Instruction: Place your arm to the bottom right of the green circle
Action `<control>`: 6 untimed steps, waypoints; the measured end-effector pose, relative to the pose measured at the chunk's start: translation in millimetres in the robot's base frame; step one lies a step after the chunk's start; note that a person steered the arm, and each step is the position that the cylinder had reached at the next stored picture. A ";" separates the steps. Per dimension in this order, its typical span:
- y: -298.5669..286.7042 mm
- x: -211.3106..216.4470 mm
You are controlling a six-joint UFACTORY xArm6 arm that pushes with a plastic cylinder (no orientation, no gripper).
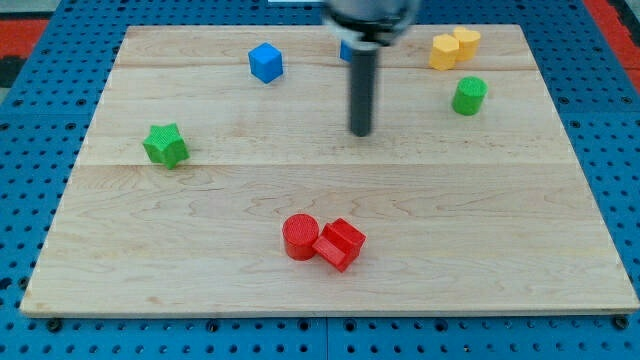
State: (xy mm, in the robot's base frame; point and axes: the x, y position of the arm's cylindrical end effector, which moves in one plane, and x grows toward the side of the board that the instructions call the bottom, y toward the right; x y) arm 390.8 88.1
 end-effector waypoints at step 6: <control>235.3 -24.9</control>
